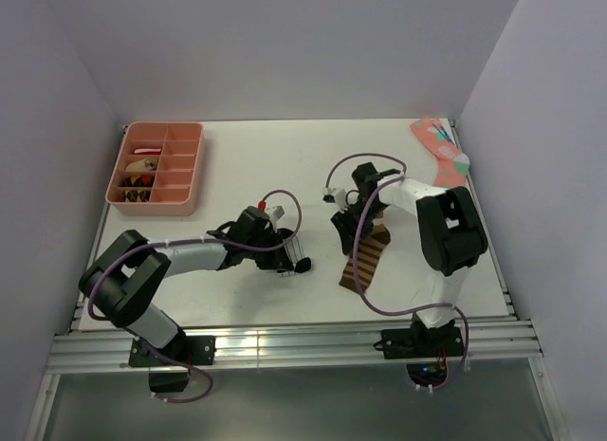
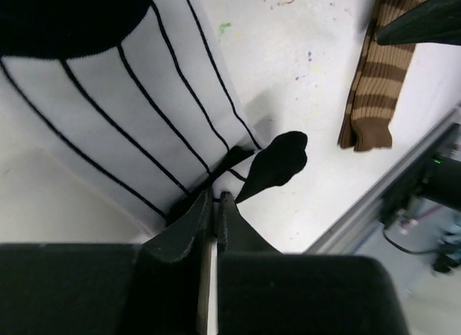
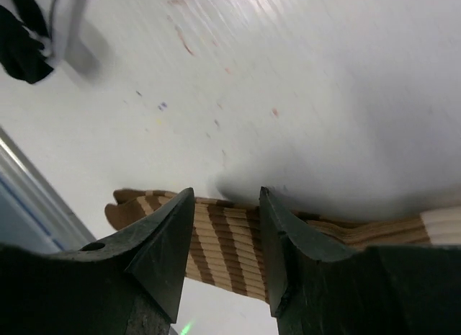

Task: Roll the socks
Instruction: Roll the sock at the center of the board.

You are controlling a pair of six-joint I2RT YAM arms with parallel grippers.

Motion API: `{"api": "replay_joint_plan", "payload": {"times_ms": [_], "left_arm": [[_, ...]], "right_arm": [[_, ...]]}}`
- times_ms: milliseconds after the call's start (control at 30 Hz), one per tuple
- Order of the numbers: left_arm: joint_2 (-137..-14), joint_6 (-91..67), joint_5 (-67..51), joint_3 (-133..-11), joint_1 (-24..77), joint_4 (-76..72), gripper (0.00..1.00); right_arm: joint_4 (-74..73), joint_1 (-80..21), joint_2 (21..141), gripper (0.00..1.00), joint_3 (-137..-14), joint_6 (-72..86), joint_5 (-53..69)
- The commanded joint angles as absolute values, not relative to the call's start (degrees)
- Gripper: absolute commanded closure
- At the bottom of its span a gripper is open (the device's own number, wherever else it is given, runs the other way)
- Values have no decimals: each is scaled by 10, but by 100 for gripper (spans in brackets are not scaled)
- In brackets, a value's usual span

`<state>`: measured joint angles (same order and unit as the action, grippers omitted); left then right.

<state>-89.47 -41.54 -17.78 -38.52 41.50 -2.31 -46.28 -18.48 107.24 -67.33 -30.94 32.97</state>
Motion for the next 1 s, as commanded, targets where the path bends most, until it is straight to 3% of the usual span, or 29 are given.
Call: {"api": "replay_joint_plan", "payload": {"times_ms": [0, 267, 533, 967], "left_arm": [[-933, -428, -253, -388, 396, -31, 100], [-1014, -461, -342, -378, 364, -80, 100], [-1040, -483, -381, -379, 344, -74, 100], [-1051, -483, -392, -367, 343, -33, 100]], "right_arm": [[-413, -172, 1022, 51, -632, -353, 262], [-368, -214, 926, 50, -638, -410, 331], [-239, -354, 803, 47, -513, -457, 301], [-113, -521, 749, 48, -386, -490, 194]]}}
